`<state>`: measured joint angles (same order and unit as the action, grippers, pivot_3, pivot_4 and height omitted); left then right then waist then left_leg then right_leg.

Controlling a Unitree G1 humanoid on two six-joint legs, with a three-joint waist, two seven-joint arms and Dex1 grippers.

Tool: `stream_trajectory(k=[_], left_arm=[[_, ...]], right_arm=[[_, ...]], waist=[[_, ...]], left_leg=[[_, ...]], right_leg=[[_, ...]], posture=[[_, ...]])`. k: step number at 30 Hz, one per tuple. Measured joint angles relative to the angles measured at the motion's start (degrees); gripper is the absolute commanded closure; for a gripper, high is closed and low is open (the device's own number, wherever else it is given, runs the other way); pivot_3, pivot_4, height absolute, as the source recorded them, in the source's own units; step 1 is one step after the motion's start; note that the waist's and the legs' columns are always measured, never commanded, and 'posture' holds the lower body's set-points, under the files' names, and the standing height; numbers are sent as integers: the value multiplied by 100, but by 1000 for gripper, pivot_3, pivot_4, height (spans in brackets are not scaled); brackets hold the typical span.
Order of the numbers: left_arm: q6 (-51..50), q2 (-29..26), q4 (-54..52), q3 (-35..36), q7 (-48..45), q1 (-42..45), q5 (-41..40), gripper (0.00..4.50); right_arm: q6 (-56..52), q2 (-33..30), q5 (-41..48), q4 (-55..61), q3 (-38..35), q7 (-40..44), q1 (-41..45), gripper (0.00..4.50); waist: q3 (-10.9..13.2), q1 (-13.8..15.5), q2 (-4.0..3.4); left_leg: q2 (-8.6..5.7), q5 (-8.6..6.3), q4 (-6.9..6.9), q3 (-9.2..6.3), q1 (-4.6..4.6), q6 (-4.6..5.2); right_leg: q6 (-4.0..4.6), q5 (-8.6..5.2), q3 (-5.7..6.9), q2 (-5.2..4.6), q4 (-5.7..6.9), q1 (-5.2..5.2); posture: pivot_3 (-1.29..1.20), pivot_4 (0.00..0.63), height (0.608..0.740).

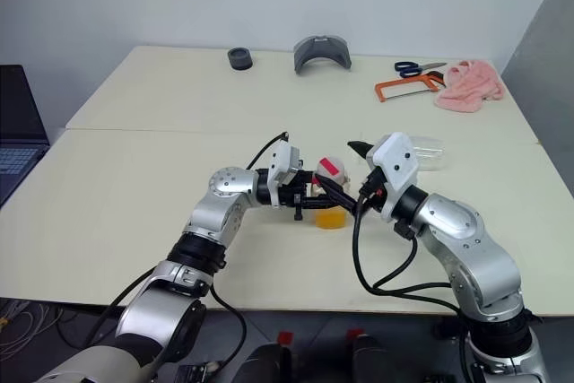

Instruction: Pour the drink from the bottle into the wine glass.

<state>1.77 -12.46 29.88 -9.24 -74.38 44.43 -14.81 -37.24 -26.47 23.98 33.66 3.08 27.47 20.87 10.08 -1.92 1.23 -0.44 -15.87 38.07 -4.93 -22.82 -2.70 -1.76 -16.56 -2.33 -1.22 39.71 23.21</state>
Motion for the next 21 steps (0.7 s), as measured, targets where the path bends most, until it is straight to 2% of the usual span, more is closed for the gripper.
stream_trajectory(k=[21], left_arm=[[0, 6, 0, 0, 4, 0, 0, 2846]], right_arm=[[-103, -157, 251, 151, -162, 0, -139, 176]], waist=[[0, 0, 0]], left_leg=[[0, 0, 0, 3, 0, 0]], right_leg=[[0, 0, -1, 0, 0, 0]], posture=[[0, 150, 740]])
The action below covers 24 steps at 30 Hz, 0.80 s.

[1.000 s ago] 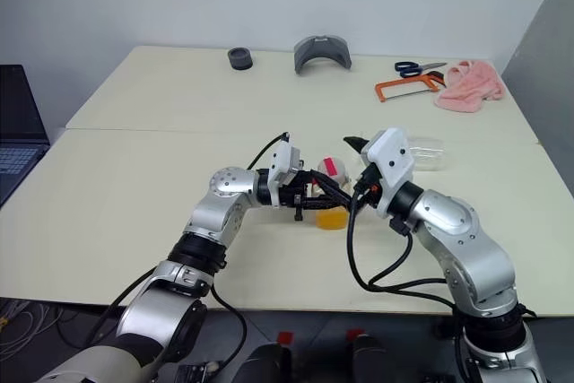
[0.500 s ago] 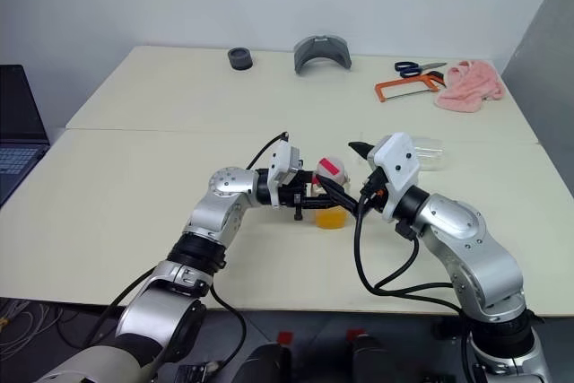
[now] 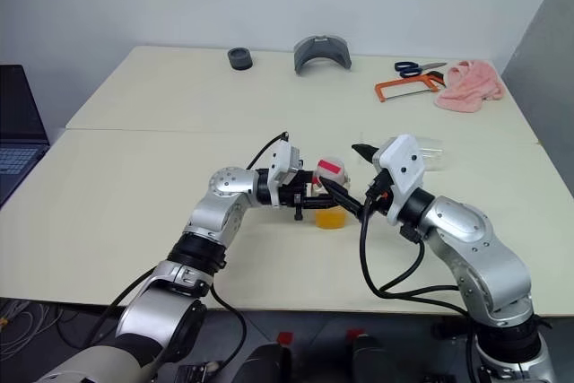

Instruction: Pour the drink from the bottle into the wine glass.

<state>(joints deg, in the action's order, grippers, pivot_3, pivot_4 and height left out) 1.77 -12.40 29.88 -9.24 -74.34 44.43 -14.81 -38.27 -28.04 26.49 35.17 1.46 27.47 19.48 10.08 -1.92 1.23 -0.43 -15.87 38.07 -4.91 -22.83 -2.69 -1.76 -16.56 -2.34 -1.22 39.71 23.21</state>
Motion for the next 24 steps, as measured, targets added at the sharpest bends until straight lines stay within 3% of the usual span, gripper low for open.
stream_trajectory(k=[24], left_arm=[[1, 9, 1, 0, 3, 0, 11, 2846]], right_arm=[[-12, -107, 79, 28, -33, 11, -35, 176]], waist=[[0, 0, 0]], left_leg=[[0, 0, 0, 6, 0, 0]], right_leg=[[0, 0, 0, 0, 0, 0]], posture=[[0, 150, 740]])
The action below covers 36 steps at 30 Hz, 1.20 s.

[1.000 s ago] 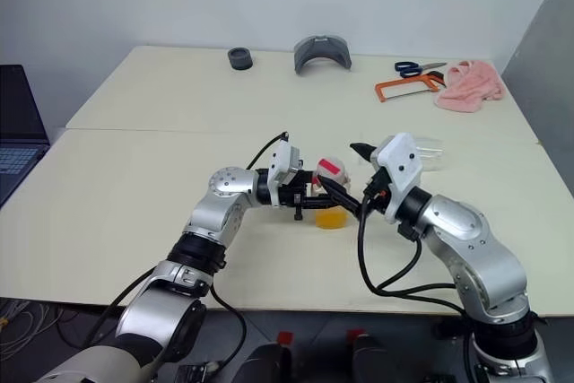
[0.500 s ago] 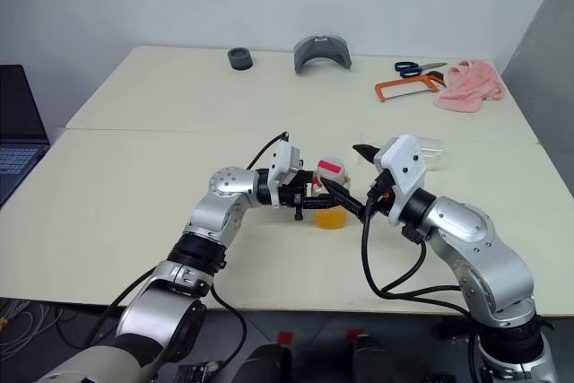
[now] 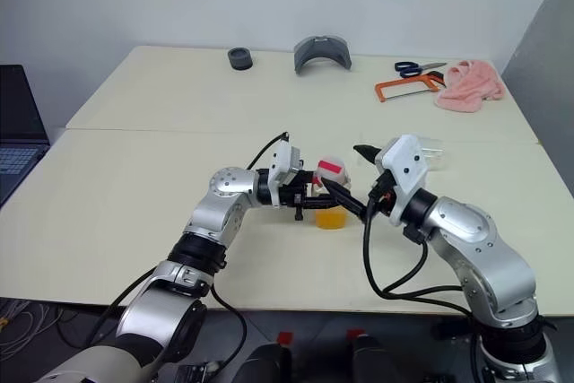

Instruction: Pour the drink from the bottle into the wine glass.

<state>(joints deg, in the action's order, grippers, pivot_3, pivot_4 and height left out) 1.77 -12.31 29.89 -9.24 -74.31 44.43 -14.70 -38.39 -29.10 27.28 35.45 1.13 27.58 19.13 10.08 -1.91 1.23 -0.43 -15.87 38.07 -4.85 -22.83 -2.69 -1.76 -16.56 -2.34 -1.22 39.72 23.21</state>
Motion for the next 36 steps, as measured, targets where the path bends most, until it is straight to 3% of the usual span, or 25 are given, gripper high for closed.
stream_trajectory(k=[36], left_arm=[[30, 6, 1, 0, 6, 0, 5, 2846]], right_arm=[[-87, -189, 356, 48, -191, 34, -58, 176]], waist=[[0, 0, 0]], left_leg=[[0, 0, 0, 5, 0, 0]], right_leg=[[0, 0, -1, 0, 0, 0]], posture=[[0, 150, 740]])
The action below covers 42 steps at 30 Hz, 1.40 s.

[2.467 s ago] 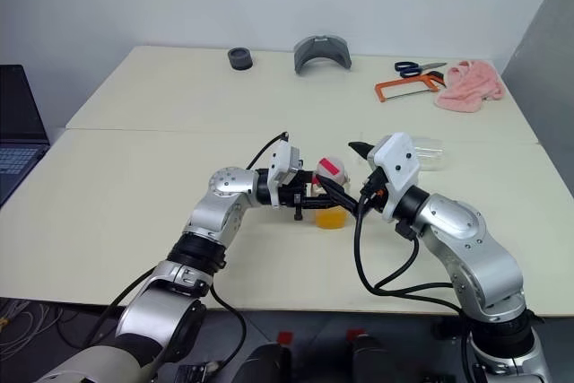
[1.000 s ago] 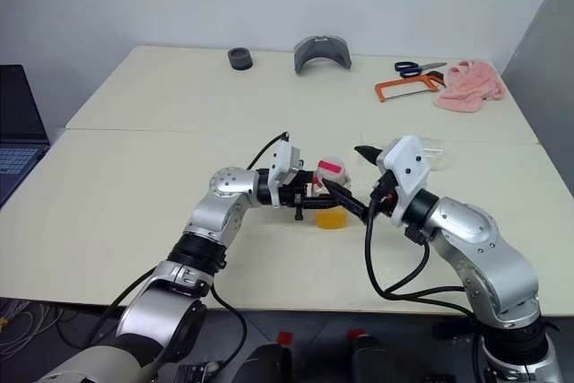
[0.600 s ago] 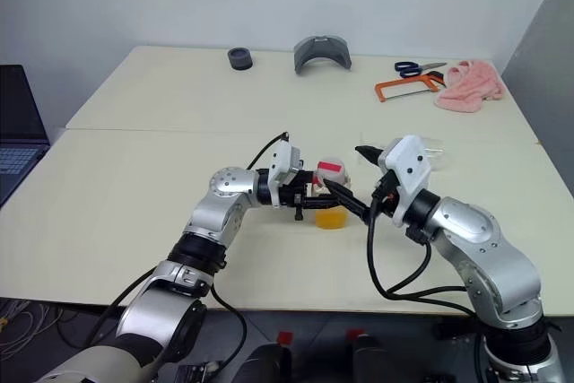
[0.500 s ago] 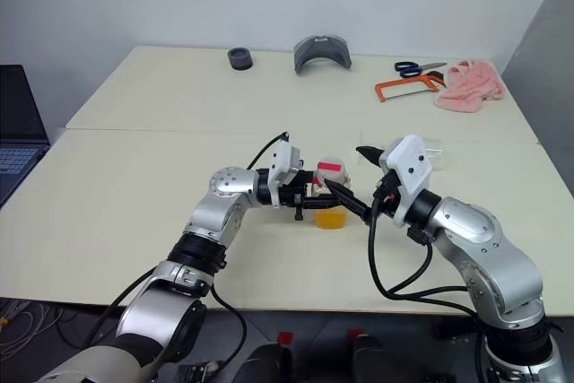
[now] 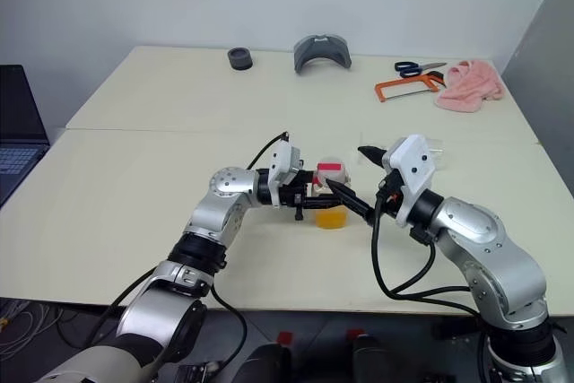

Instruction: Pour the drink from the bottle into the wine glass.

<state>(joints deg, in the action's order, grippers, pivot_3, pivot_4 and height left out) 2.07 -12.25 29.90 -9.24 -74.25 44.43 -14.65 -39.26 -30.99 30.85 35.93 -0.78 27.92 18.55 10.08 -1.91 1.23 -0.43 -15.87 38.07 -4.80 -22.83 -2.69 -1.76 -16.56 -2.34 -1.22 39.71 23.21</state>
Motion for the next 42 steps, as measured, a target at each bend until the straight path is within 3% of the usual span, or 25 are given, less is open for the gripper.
stream_trajectory(k=[31, 42], left_arm=[[85, -24, 0, 0, -11, -3, -1, 2847], [80, 3, 0, -3, -127, -3, -5, 2847]], right_arm=[[-239, -486, 893, 271, -350, 445, -292, 0], [-493, -388, 804, -256, 163, 394, 547, 0]], waist=[[0, 3, 1], [0, 3, 1]], left_leg=[[0, 0, 0, 3, -1, 0], [0, 0, 2, 3, 0, 0]], right_leg=[[0, 0, 0, 0, 1, 0], [0, 0, 0, 1, 2, 0]], posture=[[0, 150, 740], [0, 150, 740]])
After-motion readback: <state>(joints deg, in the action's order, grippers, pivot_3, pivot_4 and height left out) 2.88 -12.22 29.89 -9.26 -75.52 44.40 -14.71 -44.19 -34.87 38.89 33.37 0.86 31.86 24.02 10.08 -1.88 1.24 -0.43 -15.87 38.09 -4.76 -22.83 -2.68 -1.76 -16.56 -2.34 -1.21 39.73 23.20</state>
